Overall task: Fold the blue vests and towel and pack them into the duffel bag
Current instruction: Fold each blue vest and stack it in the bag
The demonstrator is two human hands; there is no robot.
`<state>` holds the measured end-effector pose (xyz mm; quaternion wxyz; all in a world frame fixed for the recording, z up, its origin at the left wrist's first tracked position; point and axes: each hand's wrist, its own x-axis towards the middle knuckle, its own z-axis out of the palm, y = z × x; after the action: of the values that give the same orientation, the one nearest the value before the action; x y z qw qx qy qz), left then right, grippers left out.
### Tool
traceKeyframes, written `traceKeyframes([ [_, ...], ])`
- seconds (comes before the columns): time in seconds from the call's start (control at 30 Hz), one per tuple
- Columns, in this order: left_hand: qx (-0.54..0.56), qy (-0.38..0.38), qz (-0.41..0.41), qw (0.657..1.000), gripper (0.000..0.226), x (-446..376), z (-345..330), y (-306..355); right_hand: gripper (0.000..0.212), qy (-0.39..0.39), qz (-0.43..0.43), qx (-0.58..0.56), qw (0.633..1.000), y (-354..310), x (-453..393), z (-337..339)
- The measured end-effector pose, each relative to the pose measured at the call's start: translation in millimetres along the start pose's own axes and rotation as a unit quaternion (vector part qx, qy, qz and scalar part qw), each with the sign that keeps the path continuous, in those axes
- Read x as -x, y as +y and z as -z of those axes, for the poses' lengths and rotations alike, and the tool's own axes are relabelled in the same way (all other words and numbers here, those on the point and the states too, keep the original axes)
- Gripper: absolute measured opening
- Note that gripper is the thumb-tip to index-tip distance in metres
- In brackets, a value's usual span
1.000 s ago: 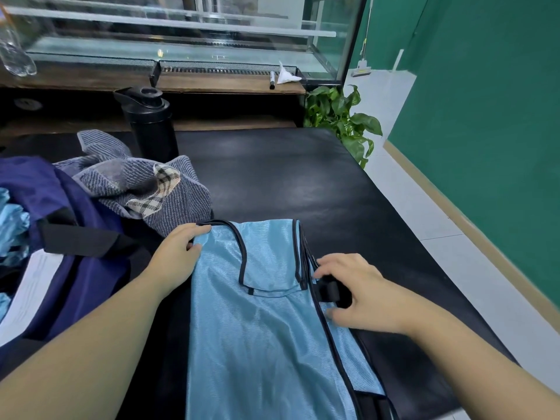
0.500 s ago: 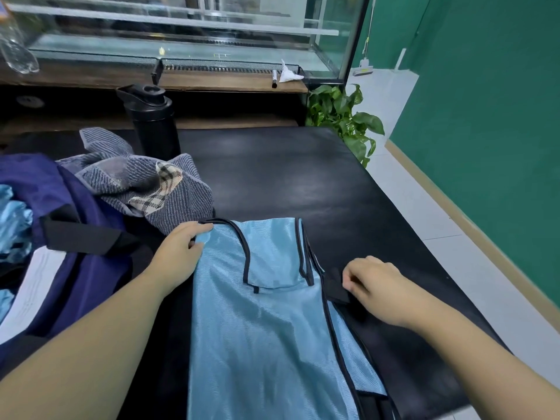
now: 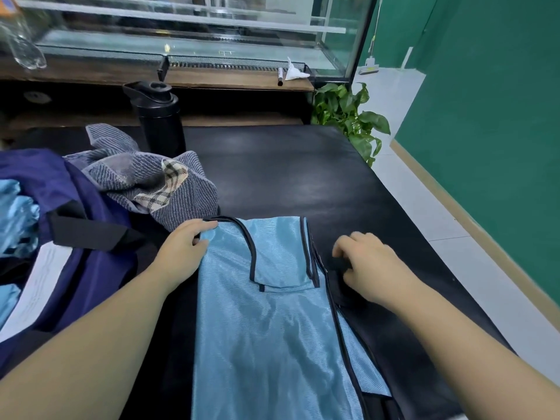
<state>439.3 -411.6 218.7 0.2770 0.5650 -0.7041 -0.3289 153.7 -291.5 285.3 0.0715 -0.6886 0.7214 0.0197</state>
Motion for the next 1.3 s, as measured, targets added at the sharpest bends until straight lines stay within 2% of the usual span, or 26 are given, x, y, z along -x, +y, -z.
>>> traceKeyframes([
  [0.1, 0.010, -0.002, -0.004, 1.000, 0.038, 0.3, 0.0, -0.4, 0.028, 0.050, -0.037, -0.139, 0.988, -22.0, -19.2, 5.2],
  [0.13, 0.015, -0.001, -0.007, 1.000, 0.037, 0.4, -0.1, -0.6, 0.035, 0.051, -0.065, -0.195, 0.977, -27.9, -28.3, 5.3],
  [0.23, 0.091, 0.006, 0.016, 0.996, 0.037, -1.4, 0.0, -1.1, 0.068, -0.020, -0.155, -0.332, 0.930, -36.6, -55.4, 5.6],
  [0.3, 0.155, 0.018, 0.042, 0.987, 0.039, -3.4, 0.3, 1.5, 0.060, -0.067, -0.174, -0.393, 0.900, -34.7, -69.7, 5.4],
  [0.37, 0.192, 0.020, 0.075, 0.978, 0.041, -7.9, 3.5, 1.8, 0.035, -0.101, -0.173, -0.403, 0.893, -30.5, -81.5, 5.3],
  [0.4, 0.192, 0.009, 0.091, 0.977, 0.039, -11.0, 5.8, 1.5, 0.033, -0.123, -0.165, -0.388, 0.898, -29.0, -85.9, 5.7],
  [0.5, 0.058, -0.057, 0.103, 0.991, 0.019, -19.7, 11.0, 7.9, 0.029, -0.196, -0.146, -0.320, 0.915, -26.1, -91.9, 11.5],
  [0.57, -0.004, -0.069, 0.124, 0.990, 0.039, -24.1, 13.5, 16.8, 0.027, -0.222, -0.129, -0.290, 0.922, -24.3, -93.8, 14.8],
  [0.6, -0.005, -0.070, 0.135, 0.988, 0.042, -27.1, 14.3, 20.3, 0.026, -0.221, -0.121, -0.286, 0.925, -23.4, -93.8, 16.4],
  [0.67, 0.031, -0.066, 0.163, 0.984, 0.034, -30.7, 17.0, 33.5, 0.025, -0.184, -0.112, -0.313, 0.925, -20.5, -96.9, 16.9],
  [0.73, 0.148, -0.045, 0.183, 0.971, 0.018, -32.8, 19.0, 49.1, 0.024, -0.102, -0.119, -0.386, 0.909, -19.1, -98.1, 18.0],
  [0.77, 0.201, -0.026, 0.177, 0.963, 0.014, -32.7, 21.1, 57.8, 0.021, -0.044, -0.117, -0.404, 0.906, -18.9, -97.5, 18.9],
  [0.83, 0.227, 0.013, 0.115, 0.967, 0.021, -28.9, 26.5, 71.4, 0.020, 0.068, -0.094, -0.389, 0.914, -18.4, -92.0, 22.1],
  [0.93, 0.119, 0.057, -0.017, 0.991, 0.021, -9.8, 32.1, 73.5, 0.012, 0.137, -0.032, -0.379, 0.915, -17.2, -69.2, 28.0],
  [1.03, 0.042, 0.066, -0.053, 0.996, 0.025, 28.3, 38.7, 60.1, 0.027, 0.130, 0.030, -0.390, 0.911, -11.8, -35.7, 25.0],
  [1.1, 0.022, 0.027, -0.081, 0.996, 0.034, 57.8, 41.8, 52.7, 0.031, 0.117, 0.068, -0.391, 0.910, -6.9, -12.5, 17.4],
  [1.2, -0.070, -0.052, -0.122, 0.989, 0.049, 93.5, 39.8, 37.5, 0.036, 0.100, 0.127, -0.347, 0.924, 3.0, 17.8, 1.0],
  [1.23, -0.103, -0.079, -0.135, 0.982, 0.047, 102.8, 36.8, 32.4, 0.039, 0.086, 0.143, -0.323, 0.932, 6.2, 27.0, -4.4],
  [1.3, -0.151, -0.136, -0.142, 0.969, 0.029, 118.7, 30.7, 29.4, 0.044, 0.041, 0.150, -0.282, 0.947, 12.1, 42.2, -13.8],
])
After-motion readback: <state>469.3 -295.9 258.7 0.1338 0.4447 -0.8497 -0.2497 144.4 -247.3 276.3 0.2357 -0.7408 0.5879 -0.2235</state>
